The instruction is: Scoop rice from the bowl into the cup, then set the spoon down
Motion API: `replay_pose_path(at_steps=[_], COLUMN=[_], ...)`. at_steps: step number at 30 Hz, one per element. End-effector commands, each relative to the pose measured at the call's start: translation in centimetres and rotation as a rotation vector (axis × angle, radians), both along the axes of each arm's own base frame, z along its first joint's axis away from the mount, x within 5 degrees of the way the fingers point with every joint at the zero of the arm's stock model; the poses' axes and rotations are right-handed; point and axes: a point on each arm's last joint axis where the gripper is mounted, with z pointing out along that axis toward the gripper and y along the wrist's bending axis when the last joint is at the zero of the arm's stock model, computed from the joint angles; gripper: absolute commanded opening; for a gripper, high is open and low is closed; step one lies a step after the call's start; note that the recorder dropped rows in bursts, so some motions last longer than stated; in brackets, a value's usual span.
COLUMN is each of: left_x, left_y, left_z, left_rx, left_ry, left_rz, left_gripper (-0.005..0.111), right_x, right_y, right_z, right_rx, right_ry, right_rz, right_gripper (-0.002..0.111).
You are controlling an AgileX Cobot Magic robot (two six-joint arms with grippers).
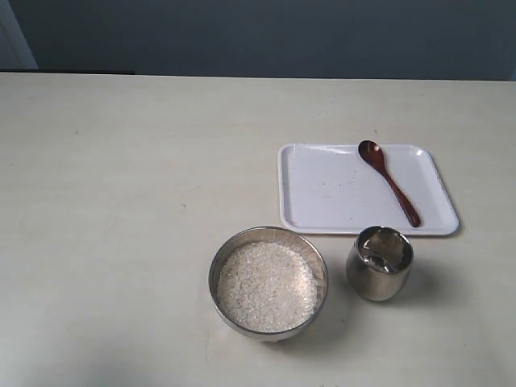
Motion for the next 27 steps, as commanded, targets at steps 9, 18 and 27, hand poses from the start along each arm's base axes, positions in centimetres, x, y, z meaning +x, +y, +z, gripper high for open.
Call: replay_pose_path(at_steps=[9, 18, 27], left_x=[0.0, 0.0, 0.0], left_y=[0.0, 0.0, 0.0], left_z=[0.2, 0.2, 0.2], left_rx=[-0.010, -0.010, -0.010], left_ry=[-0.020, -0.020, -0.020], left_rz=[0.000, 0.000, 0.000], left_gripper=[0.001, 0.001, 0.001], right_x=[-1.1, -1.1, -1.1], right_y=[-0.9, -1.1, -0.9], right_z=[-2.7, -3.3, -3.3], right_rx=[0.031, -0.001, 0.053], right_ry=[0.008, 0.020, 0.021], right_rz=[-0.126, -0.145, -0.138], right_gripper=[0.000, 0.000, 0.000])
